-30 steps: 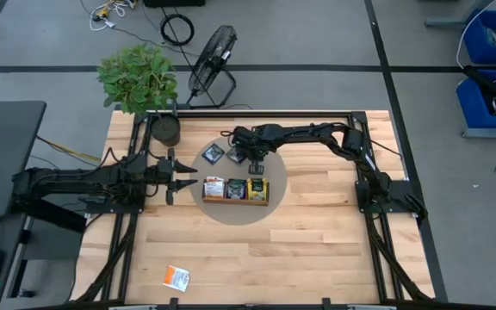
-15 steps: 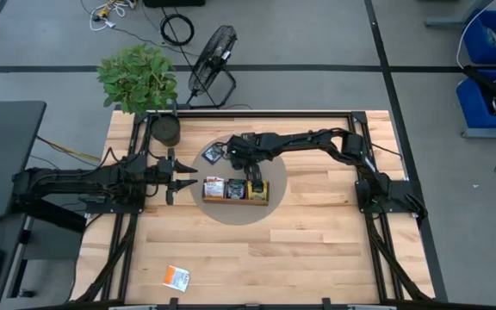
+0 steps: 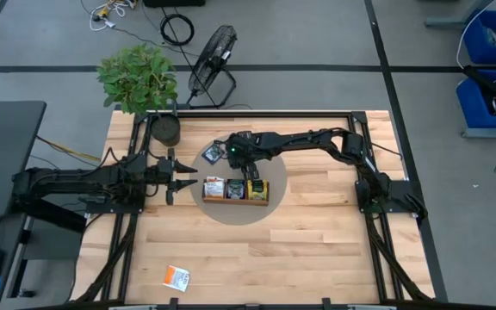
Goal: Pick & Place Tea
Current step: Put the right purple tea bag into the middle compartment of the wooden organizer
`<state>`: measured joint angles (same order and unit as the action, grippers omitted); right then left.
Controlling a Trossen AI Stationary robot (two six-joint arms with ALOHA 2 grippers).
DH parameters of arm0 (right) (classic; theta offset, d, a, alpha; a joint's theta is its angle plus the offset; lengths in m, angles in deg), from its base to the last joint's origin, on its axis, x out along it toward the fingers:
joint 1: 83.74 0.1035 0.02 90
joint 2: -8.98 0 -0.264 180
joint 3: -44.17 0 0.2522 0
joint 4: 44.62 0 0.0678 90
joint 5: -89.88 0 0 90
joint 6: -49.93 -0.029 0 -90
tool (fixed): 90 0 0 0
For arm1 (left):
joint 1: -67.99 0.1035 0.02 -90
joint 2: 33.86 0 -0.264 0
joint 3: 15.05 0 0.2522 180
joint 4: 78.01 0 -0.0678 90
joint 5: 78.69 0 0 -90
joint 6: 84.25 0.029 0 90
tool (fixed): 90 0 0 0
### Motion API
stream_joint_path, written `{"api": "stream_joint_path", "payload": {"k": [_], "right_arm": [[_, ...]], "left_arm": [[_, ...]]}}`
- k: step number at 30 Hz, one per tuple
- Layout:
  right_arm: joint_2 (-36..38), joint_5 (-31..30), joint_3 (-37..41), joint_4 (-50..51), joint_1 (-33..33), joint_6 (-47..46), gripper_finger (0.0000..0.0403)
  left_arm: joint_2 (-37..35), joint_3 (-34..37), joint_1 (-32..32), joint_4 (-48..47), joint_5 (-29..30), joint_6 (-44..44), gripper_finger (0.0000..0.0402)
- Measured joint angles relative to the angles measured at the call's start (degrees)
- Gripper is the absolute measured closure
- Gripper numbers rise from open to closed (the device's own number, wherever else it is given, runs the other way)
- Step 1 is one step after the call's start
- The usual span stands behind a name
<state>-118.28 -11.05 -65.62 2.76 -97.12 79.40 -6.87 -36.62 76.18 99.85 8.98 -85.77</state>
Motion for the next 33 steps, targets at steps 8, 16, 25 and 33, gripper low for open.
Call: {"api": "stream_joint_path", "payload": {"k": [8, 16, 25, 33], "right_arm": [[0.00, 4.13, 0.00, 0.84, -1.58, 0.40, 0.0161], [-0.02, 5.41, 0.00, 1.37, -1.78, 1.67, 0.0211], [-0.04, 5.44, 0.00, 0.97, -1.78, 1.76, 0.0382], [0.30, 5.15, -0.02, 4.11, -1.07, 0.89, 0.0396]], "left_arm": [[0.00, -0.02, 0.00, 0.19, 0.00, -0.25, 0.0236], [0.01, -0.02, 0.00, 0.47, 0.00, -0.84, 0.0236], [0.01, -0.02, 0.00, 0.76, 0.02, -1.13, 0.0236], [0.01, -0.02, 0.00, 1.05, 0.01, -1.29, 0.0236]]}}
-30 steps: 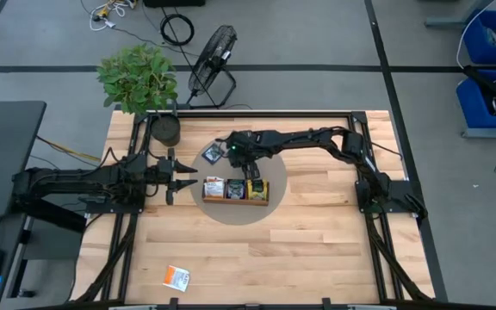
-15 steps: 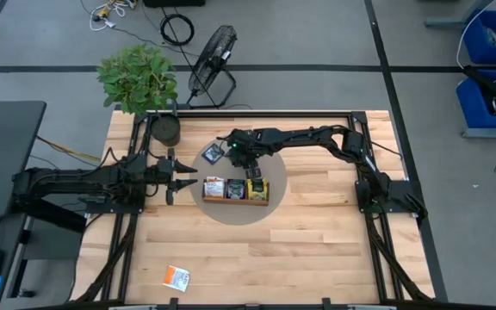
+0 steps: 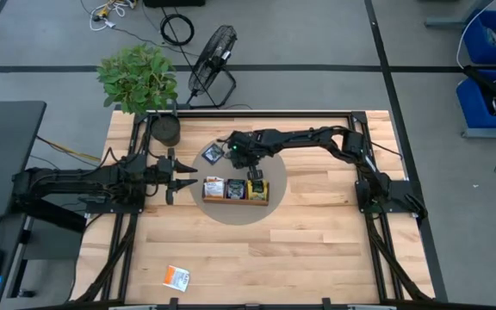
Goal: Pick & Place Tea
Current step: Put the right purple tea bag into the middle compartment of the wooden organizer
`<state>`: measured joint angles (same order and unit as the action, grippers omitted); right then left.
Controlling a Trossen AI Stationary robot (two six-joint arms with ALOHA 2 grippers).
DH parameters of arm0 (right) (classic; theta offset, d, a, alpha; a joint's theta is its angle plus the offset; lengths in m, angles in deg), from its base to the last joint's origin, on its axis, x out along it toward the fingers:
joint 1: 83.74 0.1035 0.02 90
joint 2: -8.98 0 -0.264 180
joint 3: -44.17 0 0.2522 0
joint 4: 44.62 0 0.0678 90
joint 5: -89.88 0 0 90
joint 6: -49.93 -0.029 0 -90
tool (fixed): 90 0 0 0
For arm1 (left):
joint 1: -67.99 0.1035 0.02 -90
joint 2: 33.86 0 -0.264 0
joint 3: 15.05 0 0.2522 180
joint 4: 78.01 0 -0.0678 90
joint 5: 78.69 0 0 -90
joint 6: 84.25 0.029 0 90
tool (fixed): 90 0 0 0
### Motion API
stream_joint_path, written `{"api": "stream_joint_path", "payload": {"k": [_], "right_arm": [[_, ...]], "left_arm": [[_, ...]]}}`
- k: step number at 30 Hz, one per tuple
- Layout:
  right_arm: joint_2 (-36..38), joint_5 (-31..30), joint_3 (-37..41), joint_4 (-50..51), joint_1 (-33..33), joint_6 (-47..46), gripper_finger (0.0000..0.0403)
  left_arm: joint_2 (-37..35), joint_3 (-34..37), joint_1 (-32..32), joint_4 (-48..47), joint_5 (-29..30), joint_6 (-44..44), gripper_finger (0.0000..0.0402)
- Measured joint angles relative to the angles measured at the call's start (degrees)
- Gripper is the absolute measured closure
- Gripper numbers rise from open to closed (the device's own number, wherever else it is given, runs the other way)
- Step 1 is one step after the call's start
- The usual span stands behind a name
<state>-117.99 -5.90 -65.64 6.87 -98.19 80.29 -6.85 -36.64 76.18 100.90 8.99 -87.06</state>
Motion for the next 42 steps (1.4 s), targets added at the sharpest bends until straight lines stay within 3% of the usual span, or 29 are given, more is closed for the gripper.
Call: {"api": "stream_joint_path", "payload": {"k": [7, 14, 17, 21, 26, 30, 37, 42], "right_arm": [[3.82, 3.28, -0.15, -1.95, 0.13, -3.12, 0.0378], [6.17, 16.76, -1.11, -4.93, -1.81, -8.95, 0.0399], [6.11, 20.83, -2.87, -6.09, -4.40, -17.39, 0.0401], [6.11, 31.64, -3.67, -6.03, -8.02, -28.08, 0.0401], [3.55, 37.61, -3.82, -4.45, -10.47, -34.92, 0.0402], [3.09, 32.97, -4.95, -2.84, -10.40, -35.71, 0.0402], [4.44, 32.78, -4.92, 1.98, -10.82, -34.11, 0.0403], [9.59, 17.71, -3.80, -0.57, -9.97, -27.98, 0.0403]], "left_arm": [[0.00, 0.00, 0.00, -0.06, 0.01, -0.19, 0.0236], [0.00, -0.02, 0.00, -0.50, 0.01, -1.07, 0.0236], [-0.02, -0.02, 0.01, -0.49, 0.01, -1.09, 0.0236], [-0.01, -0.02, 0.00, -0.50, 0.01, -1.29, 0.0236], [-0.02, -0.02, 0.00, -0.50, 0.01, -1.05, 0.0236], [-0.01, -0.02, 0.00, -0.50, 0.01, -1.08, 0.0236], [-0.02, -0.02, 0.01, -0.09, 0.23, -1.10, 0.0236], [-0.02, -0.02, 0.01, 0.36, 3.35, -3.20, 0.0236]]}}
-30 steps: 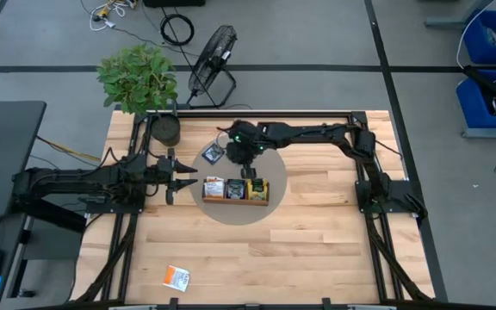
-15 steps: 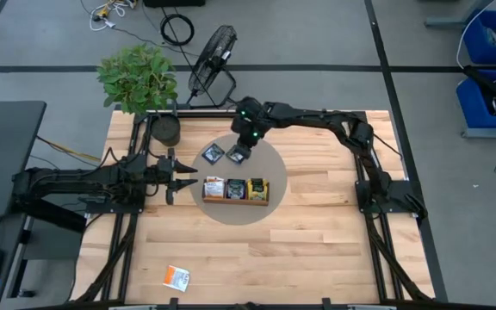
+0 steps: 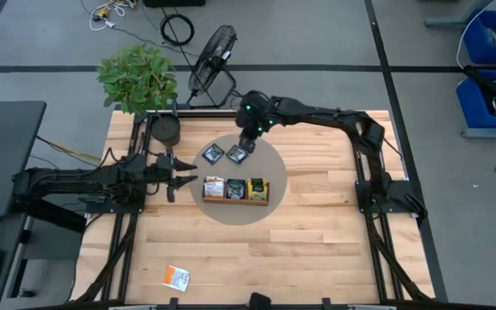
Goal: Pick & Place Tea
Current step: Put the right purple tea bag into the middle compartment of the wooden organizer
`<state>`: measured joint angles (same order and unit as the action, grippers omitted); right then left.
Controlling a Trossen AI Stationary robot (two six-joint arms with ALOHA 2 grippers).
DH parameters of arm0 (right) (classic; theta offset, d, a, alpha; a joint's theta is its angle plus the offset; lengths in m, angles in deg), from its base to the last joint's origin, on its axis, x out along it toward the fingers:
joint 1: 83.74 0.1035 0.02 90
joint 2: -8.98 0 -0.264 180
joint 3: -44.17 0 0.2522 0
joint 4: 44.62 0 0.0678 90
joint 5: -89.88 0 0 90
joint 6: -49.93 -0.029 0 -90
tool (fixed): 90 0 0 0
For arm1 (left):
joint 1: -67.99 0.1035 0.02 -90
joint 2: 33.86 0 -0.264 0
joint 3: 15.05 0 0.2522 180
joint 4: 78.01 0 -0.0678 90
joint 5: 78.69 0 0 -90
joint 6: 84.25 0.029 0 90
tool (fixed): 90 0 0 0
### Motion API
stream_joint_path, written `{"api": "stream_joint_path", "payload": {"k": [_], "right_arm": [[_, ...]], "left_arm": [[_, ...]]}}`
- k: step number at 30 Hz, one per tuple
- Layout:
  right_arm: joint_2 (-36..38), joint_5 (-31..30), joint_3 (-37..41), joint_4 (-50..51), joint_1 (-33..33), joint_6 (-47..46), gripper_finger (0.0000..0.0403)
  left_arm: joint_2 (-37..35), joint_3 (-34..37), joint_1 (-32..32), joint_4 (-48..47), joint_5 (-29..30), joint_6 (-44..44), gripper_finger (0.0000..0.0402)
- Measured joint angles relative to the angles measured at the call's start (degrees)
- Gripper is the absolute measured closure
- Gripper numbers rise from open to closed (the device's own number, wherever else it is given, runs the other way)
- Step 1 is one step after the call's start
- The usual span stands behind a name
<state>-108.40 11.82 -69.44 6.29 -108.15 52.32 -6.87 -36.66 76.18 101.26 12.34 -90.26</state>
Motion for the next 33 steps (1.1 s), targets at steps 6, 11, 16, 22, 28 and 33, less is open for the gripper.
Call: {"api": "stream_joint_path", "payload": {"k": [6, 11, 16, 22, 28, 33], "right_arm": [[3.27, -13.44, 0.63, -9.86, -0.32, 9.22, 0.0403], [2.07, -15.29, 0.83, -5.49, -2.81, 10.12, 0.0403], [5.40, -13.94, 6.21, -9.31, -2.54, 8.70, 0.0403], [17.02, -14.46, 25.08, -31.99, 0.32, 7.81, 0.0403], [23.89, -16.02, 37.02, -39.69, 3.15, 3.82, 0.0403], [26.34, -16.47, 45.19, -43.25, 5.00, -0.05, 0.0403]], "left_arm": [[0.00, 0.00, 0.02, 0.27, 3.33, -0.91, 0.0236], [0.00, 0.00, 0.00, 0.26, 4.10, -1.45, 0.0236], [0.00, 0.00, 0.06, 0.27, 7.11, -2.31, 0.0236], [0.27, -0.66, 2.08, 0.25, 8.40, -2.66, 0.0263], [5.09, -4.09, 5.32, -0.04, 7.91, -2.98, 0.0344], [12.24, -8.87, 7.29, -0.89, 5.21, -0.40, 0.0395]]}}
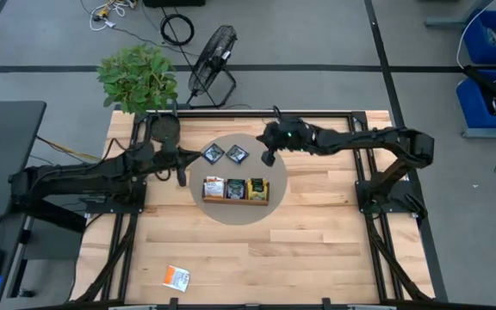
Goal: Pick & Place Tea
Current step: Put the right purple tea bag into the middle compartment of the wooden organizer
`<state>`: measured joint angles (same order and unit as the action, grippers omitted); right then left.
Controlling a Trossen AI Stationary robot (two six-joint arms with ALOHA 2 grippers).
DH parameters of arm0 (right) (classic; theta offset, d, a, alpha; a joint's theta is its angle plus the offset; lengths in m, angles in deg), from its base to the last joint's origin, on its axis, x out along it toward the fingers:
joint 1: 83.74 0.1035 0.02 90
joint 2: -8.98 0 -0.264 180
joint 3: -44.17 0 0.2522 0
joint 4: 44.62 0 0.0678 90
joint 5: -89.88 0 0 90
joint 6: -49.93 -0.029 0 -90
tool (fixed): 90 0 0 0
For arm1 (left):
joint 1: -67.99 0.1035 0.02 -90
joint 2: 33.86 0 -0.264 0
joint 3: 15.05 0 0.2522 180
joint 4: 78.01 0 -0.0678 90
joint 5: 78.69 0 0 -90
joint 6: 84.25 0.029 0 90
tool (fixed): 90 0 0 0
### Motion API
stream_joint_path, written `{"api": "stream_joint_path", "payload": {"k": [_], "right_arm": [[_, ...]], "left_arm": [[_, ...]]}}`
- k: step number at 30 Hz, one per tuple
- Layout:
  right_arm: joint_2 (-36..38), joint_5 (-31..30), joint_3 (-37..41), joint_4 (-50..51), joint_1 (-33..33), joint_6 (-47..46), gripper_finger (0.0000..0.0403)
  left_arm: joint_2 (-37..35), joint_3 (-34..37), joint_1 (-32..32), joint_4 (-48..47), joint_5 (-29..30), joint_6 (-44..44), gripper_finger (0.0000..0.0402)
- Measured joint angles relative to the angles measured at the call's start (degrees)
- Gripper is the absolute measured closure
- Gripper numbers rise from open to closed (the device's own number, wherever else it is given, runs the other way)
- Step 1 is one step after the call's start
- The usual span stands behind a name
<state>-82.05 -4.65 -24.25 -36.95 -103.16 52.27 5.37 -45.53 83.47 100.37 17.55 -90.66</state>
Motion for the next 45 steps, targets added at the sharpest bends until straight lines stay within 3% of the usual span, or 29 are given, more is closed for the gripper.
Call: {"api": "stream_joint_path", "payload": {"k": [8, 17, 21, 31, 36, 45], "right_arm": [[3.06, -0.96, 15.22, -19.90, 1.62, -2.15, 0.0403], [7.02, -2.57, 20.27, -19.53, 2.61, -1.65, 0.0403], [8.05, -2.64, 22.16, -19.60, 2.84, -1.61, 0.0403], [8.56, -5.53, 27.45, -22.58, 3.41, -2.60, 0.0403], [8.56, -5.70, 29.36, -23.98, 3.72, -3.99, 0.0403], [8.56, -5.71, 30.52, -24.54, 3.89, -4.09, 0.0403]], "left_arm": [[13.84, -9.58, 6.65, -4.13, -4.81, 1.64, 0.0398], [31.19, -23.06, 14.61, -11.25, -15.71, 8.87, 0.0398], [38.23, -30.60, 16.18, -19.30, -20.44, 11.91, 0.0398], [51.40, -42.81, 16.52, -26.24, -18.68, 14.28, 0.0396], [58.39, -50.76, 16.54, -38.72, -19.29, 22.90, 0.0396], [69.54, -60.68, 15.51, -46.44, -19.61, 29.89, 0.0381]]}}
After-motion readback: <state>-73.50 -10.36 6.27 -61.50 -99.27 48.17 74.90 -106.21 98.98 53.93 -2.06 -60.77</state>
